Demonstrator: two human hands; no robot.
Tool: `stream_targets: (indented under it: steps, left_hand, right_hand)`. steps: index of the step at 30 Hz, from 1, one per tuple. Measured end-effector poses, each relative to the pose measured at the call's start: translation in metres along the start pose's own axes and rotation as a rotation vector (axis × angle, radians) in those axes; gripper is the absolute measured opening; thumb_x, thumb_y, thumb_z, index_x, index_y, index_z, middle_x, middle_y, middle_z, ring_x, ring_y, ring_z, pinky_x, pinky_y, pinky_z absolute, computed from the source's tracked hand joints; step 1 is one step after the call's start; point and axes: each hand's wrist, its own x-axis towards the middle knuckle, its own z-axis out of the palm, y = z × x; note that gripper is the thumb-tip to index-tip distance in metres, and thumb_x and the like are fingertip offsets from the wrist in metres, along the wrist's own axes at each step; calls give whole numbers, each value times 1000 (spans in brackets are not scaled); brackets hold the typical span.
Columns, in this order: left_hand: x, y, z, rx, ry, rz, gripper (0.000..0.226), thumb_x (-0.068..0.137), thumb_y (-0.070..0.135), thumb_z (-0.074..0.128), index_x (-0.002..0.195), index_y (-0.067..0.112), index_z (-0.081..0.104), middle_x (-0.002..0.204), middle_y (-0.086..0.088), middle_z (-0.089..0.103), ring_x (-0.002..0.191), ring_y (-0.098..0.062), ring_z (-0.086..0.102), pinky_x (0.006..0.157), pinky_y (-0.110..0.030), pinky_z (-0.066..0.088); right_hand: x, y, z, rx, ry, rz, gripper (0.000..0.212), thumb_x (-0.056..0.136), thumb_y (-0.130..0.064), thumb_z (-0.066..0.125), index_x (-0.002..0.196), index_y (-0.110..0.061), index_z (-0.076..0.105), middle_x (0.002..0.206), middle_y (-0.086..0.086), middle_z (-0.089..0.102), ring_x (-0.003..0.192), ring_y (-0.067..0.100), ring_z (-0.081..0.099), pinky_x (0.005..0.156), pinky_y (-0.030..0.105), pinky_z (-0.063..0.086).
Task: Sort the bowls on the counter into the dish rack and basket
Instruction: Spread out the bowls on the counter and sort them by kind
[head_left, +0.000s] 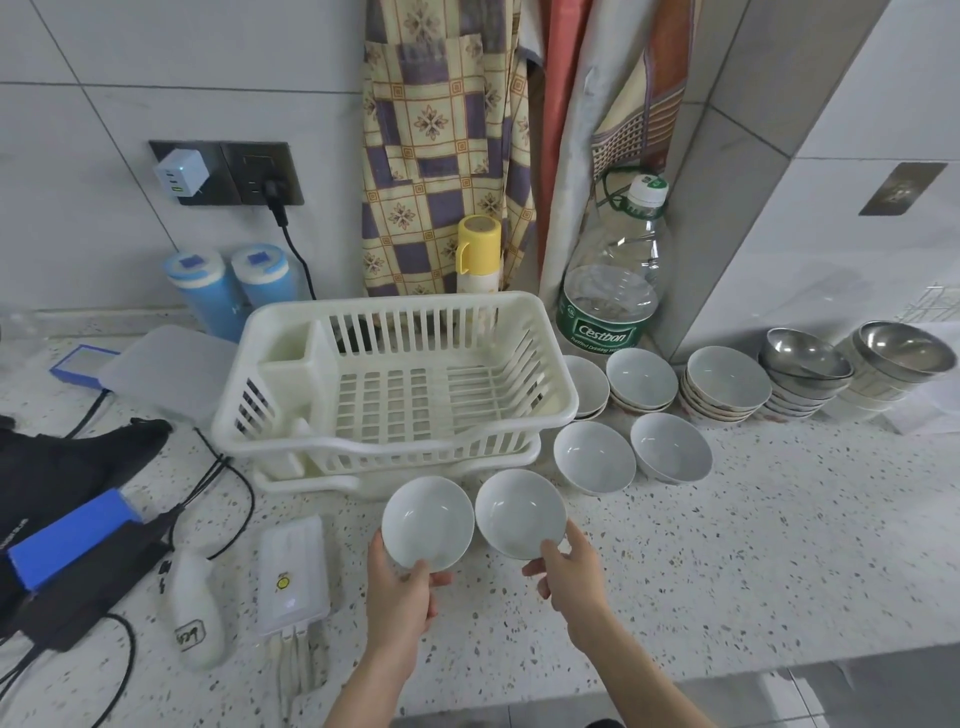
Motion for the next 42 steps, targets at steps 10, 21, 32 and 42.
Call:
stream_targets:
  steps: [10, 21, 32, 42]
  left_hand:
    - [2, -6, -2, 122, -24, 34, 62, 95, 8, 49, 137, 49, 30, 73, -9, 76, 37, -11, 45, 38, -24, 36]
    - [-13, -6, -1, 326, 247, 206, 49, 97, 31, 56, 143, 25, 37, 57, 3, 71, 63, -3, 66, 54, -28, 45]
    - [-33, 16, 123, 466, 83, 546, 18, 88, 24, 70, 95, 37, 60, 53, 2, 57, 52, -9, 58, 49, -15, 44]
    - [15, 79, 257, 99, 72, 133, 8, 95, 21, 57, 95, 19, 65, 81, 5, 75, 53, -12, 51, 51, -20, 40]
  right_hand:
    - [-4, 4, -10, 26, -41, 84, 56, 97, -29, 50, 150, -32, 31, 74, 4, 76, 42, 11, 47, 38, 20, 33]
    - [-9, 0, -32, 6, -64, 151, 33, 98, -31, 50, 129, -19, 55, 75, 1, 76, 41, 10, 47, 37, 20, 31]
    - [14, -28, -147, -279, 203, -122, 18, 96, -38, 49, 92, -31, 65, 72, -10, 71, 47, 3, 60, 43, 18, 45]
    - [108, -113, -221, -182, 190, -103, 15, 90, -22, 51, 88, -19, 66, 74, -1, 73, 49, 11, 60, 53, 26, 44]
